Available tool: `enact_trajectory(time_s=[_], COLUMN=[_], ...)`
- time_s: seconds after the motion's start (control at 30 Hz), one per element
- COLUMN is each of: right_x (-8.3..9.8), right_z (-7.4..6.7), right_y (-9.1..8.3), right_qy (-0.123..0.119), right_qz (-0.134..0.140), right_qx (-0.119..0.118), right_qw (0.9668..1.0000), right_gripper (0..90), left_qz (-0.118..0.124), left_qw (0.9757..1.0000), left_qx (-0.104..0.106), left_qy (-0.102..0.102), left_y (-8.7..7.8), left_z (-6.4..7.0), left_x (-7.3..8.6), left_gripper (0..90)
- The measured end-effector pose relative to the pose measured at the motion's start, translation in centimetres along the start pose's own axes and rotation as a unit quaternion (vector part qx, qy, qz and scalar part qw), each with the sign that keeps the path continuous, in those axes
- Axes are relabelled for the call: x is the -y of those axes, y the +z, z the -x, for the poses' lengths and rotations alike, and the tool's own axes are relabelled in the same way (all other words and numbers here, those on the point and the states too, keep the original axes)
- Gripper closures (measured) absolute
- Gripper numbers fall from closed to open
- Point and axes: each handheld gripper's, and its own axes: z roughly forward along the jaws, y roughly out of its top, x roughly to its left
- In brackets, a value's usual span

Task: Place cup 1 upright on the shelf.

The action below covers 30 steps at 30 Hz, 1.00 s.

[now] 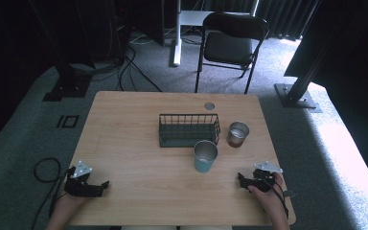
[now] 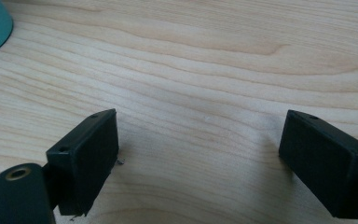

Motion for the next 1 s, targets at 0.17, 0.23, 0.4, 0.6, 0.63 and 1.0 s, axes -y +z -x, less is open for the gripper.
enact_trajectory(time_s=[0.17, 0.23, 0.4, 0.6, 0.63, 1.0], right_x=[0.0, 0.0, 0.0, 0.0, 0.0, 0.0], right_z=[0.0, 0.0, 0.0, 0.0, 0.0, 0.0], right_y=[0.0, 0.0, 0.0, 0.0, 0.0, 0.0], right_qy=[-0.001, -0.001, -0.001, -0.001, -0.001, -0.001], right_qz=[0.0, 0.0, 0.0, -0.001, -0.001, 0.0], right_qx=[0.0, 0.001, 0.001, 0.001, 0.001, 0.001], right_qw=[1.0, 1.0, 1.0, 1.0, 1.0, 1.0], right_gripper=[11.4, 11.4, 11.4, 11.3, 11.3, 11.4], left_qz=[0.0, 0.0, -0.001, -0.001, 0.0, 0.018], left_qw=[1.0, 1.0, 0.9999, 0.9997, 0.9997, 0.9985], left_qx=[0.0, 0.002, 0.007, 0.013, 0.016, 0.041], left_qy=[0.0, 0.002, 0.011, 0.018, 0.021, 0.033], left_y=[0.0, 0.0, -0.1, 0.1, 0.2, 0.3], left_z=[0.0, 0.0, -0.2, -0.3, -0.3, 0.8], left_x=[0.0, 0.0, 0.0, -0.3, -0.4, -1.7], left_gripper=[0.4, 0.4, 1.0, 1.0, 1.0, 1.1])
